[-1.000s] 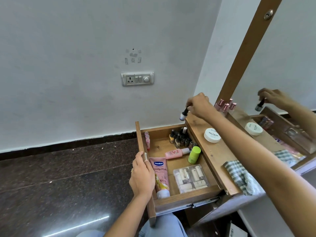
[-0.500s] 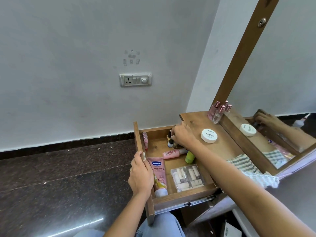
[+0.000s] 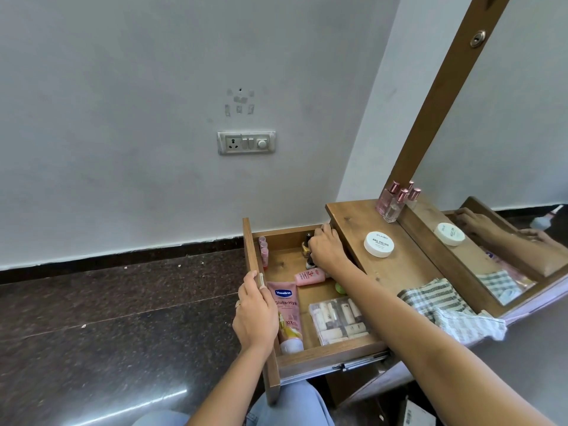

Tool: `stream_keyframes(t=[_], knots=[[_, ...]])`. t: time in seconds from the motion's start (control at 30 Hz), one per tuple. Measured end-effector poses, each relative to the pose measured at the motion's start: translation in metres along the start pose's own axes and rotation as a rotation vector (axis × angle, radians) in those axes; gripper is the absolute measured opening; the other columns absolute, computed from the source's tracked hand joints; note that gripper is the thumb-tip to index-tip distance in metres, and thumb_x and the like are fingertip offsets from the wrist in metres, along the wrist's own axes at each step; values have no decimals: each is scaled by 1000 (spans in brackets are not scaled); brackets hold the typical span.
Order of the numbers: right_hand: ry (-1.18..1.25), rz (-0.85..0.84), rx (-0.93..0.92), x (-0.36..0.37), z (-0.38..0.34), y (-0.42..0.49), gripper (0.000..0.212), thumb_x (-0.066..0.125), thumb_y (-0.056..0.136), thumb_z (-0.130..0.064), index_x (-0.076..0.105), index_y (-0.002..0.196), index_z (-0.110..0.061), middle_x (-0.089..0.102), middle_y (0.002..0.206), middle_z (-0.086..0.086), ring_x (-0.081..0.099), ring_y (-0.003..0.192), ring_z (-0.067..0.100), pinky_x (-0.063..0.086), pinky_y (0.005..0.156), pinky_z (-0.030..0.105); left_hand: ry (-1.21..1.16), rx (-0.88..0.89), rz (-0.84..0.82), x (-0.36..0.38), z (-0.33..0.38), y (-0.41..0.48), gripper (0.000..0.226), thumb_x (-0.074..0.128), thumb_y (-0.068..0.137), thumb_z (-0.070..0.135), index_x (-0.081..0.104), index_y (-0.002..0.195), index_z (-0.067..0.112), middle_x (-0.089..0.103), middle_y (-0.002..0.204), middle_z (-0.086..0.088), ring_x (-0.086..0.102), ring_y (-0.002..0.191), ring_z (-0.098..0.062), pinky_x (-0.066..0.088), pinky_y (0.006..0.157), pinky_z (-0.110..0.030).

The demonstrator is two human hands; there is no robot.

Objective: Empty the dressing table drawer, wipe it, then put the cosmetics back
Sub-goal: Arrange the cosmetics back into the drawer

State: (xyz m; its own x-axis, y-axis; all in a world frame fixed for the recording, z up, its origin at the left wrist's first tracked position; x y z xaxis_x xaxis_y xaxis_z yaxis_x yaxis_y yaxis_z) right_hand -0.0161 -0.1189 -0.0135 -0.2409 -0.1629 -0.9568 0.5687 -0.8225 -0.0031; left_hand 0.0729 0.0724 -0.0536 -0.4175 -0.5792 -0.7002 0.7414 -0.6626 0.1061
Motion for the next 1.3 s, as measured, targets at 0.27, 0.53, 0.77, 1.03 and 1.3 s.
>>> stream_keyframes(t=[0.27, 0.53, 0.77, 1.03, 1.3], knots=[[14, 3, -25, 1, -1, 1, 24, 59, 90, -18, 67, 110, -7, 56, 125, 14, 39, 122, 30, 38, 103, 43, -9, 3, 4, 1, -1, 0, 37, 41, 100, 27, 40, 136, 23, 59, 125, -4, 65, 90, -20, 43, 56, -25], [10, 32, -31, 4, 0, -1, 22, 57, 92, -20, 66, 109, -10, 59, 120, 11, 42, 118, 28, 38, 99, 38, -15, 3, 4, 1, -1, 0, 36, 41, 99, 26, 40, 135, 23, 59, 123, -6, 65, 89, -21, 44, 56, -28], [31, 35, -53, 4, 4, -2, 25, 56, 92, -23, 67, 112, -11, 60, 119, 8, 42, 117, 26, 38, 96, 35, -11, 3, 6, 2, -2, 1, 37, 42, 100, 27, 40, 136, 23, 59, 125, -5, 65, 90, -20, 40, 54, -24], [58, 3, -72, -2, 6, 0, 26, 57, 91, -22, 69, 113, -16, 62, 117, 6, 43, 114, 24, 40, 94, 35, -16, 3, 5, 2, -1, 1, 37, 43, 99, 27, 41, 135, 22, 60, 122, -5, 65, 87, -18, 39, 53, -22], [265, 30, -102, -31, 31, -14, 24, 58, 88, -21, 72, 107, -24, 61, 111, 2, 39, 116, 23, 33, 98, 33, -19, 7, 12, 2, -1, 1, 37, 43, 99, 27, 41, 135, 22, 59, 124, -5, 65, 90, -20, 41, 55, -24]])
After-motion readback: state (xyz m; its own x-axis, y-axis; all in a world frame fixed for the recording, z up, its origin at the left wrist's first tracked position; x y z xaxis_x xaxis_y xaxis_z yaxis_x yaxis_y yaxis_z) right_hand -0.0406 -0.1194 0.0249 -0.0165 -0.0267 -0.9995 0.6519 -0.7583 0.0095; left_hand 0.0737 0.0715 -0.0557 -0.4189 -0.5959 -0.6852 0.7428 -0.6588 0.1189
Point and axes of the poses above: each hand's wrist, its own y-axis towards the middle knuckle, its own x-axis out of the palm, z = x × y, the point moved 2 cm from there along y, towards the middle knuckle
